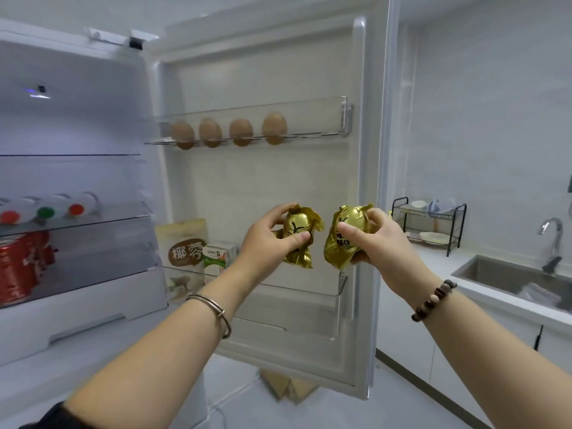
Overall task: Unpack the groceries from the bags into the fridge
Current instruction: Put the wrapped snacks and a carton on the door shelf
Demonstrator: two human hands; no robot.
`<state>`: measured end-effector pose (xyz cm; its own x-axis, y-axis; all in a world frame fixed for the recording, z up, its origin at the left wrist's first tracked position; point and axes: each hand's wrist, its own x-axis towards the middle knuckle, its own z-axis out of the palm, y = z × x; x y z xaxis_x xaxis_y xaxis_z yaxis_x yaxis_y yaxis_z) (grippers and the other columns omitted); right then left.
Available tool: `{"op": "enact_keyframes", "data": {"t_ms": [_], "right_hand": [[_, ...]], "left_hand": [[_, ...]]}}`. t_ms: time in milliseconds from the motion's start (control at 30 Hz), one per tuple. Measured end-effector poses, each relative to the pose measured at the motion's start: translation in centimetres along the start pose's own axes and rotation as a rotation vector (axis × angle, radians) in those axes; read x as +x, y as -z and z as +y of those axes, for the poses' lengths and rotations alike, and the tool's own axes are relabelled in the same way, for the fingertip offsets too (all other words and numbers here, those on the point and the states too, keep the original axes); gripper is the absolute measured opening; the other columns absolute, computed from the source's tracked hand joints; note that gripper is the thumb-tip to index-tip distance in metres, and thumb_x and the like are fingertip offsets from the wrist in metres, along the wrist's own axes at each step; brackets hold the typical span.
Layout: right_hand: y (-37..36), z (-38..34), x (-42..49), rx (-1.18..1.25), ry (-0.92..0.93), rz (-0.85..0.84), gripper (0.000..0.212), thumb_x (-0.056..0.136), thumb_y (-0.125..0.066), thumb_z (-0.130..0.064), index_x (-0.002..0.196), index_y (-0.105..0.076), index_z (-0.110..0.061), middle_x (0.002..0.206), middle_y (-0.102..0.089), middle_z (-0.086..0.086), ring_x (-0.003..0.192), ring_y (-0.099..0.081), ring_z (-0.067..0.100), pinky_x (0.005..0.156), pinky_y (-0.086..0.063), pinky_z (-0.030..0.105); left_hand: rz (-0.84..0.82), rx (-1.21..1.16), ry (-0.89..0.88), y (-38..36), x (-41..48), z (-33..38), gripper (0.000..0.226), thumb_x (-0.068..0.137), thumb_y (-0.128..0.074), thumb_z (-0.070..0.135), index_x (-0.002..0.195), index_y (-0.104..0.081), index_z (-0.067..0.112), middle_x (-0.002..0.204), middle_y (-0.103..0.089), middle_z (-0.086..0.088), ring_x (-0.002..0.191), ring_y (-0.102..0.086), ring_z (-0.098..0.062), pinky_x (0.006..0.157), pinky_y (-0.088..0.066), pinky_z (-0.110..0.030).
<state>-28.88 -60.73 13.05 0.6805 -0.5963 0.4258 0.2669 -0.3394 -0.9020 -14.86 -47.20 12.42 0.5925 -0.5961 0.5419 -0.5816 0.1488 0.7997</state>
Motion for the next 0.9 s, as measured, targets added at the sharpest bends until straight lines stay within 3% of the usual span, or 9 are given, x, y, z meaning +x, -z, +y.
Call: {"op": "enact_keyframes", "data": {"t_ms": [100,233,367,467,567,733,800,900], "right_hand": [[-2.1,0.5,0.3,-0.168,0.066,-0.007,0.028,0.079,-0.075,-0.025,0.100,-0.058,-0.018,0.090,-0.068,0.003,0.077,-0.067,0.014,0.060,-0.056,0.029],[-5.2,1.6,1.4,-0.394,0.067,-0.023,0.035,0.075,-0.076,-0.033,0.104,-0.062,-0.019,0.090,-0.067,-0.003,0.083,-0.065,0.011,0.069,-0.055,0.026],[-7.4,2.9,2.9,-0.546,-0.051,-0.045,0.046,0.073,-0.076,-0.037,0.110,-0.054,-0.021,0.089,-0.060,-0.010,0.078,-0.059,0.003,0.062,-0.049,0.020],[-8.6,3.9,4.0,-0.687,-0.185,-0.121,0.051,0.073,-0.074,-0.042,0.112,-0.050,-0.020,0.096,-0.058,-0.006,0.081,-0.058,0.008,0.064,-0.048,0.024],[-9.6,4.5,4.8,-0.788,-0.259,-0.159,0.043,0.074,-0.073,-0.044,0.103,-0.058,-0.015,0.093,-0.063,0.000,0.081,-0.058,0.014,0.071,-0.048,0.030],[-11.1,4.6,6.1,-0.990,-0.366,-0.323,0.038,0.076,-0.071,-0.045,0.091,-0.062,-0.012,0.078,-0.058,-0.001,0.066,-0.051,0.012,0.053,-0.039,0.023],[-11.6,5.0,6.8,-1.074,-0.405,-0.395,0.045,0.075,-0.071,-0.050,0.093,-0.060,-0.011,0.083,-0.059,0.001,0.071,-0.054,0.015,0.057,-0.044,0.025],[-12.2,5.8,7.6,-1.154,-0.426,-0.466,0.056,0.073,-0.071,-0.053,0.107,-0.058,-0.010,0.101,-0.062,0.004,0.091,-0.060,0.022,0.077,-0.054,0.033]], "left_hand": [[0.004,0.066,0.053,2.7,0.4,-1.2,0.050,0.079,-0.074,0.021,0.125,-0.055,0.029,0.105,-0.057,0.009,0.096,-0.056,-0.004,0.079,-0.051,-0.023],[-0.064,0.261,0.175,5.5,1.8,-3.1,0.050,0.078,-0.074,0.029,0.124,-0.055,0.026,0.100,-0.061,0.003,0.088,-0.059,-0.008,0.078,-0.052,-0.025],[-0.148,0.487,0.231,6.8,3.6,-5.1,0.053,0.073,-0.074,0.035,0.122,-0.057,0.022,0.103,-0.062,0.000,0.089,-0.060,-0.014,0.072,-0.048,-0.023],[-0.251,0.689,0.240,6.9,4.8,-6.3,0.056,0.070,-0.074,0.036,0.120,-0.057,0.016,0.103,-0.061,-0.002,0.092,-0.058,-0.019,0.069,-0.045,-0.025],[-0.403,0.844,0.306,6.6,5.7,-7.2,0.049,0.072,-0.074,0.038,0.108,-0.062,0.009,0.098,-0.060,-0.005,0.087,-0.056,-0.021,0.061,-0.042,-0.024],[-0.632,0.963,0.354,6.0,6.6,-9.3,0.037,0.073,-0.074,0.042,0.085,-0.061,0.009,0.078,-0.057,-0.004,0.066,-0.052,-0.018,0.050,-0.037,-0.023],[-0.684,1.005,0.335,6.0,6.8,-9.9,0.035,0.075,-0.072,0.044,0.082,-0.062,0.011,0.079,-0.059,-0.004,0.066,-0.054,-0.018,0.054,-0.040,-0.022],[-0.788,1.008,0.342,6.6,7.1,-10.4,0.041,0.076,-0.070,0.046,0.094,-0.068,0.009,0.090,-0.067,-0.006,0.078,-0.064,-0.021,0.064,-0.051,-0.026]]}}
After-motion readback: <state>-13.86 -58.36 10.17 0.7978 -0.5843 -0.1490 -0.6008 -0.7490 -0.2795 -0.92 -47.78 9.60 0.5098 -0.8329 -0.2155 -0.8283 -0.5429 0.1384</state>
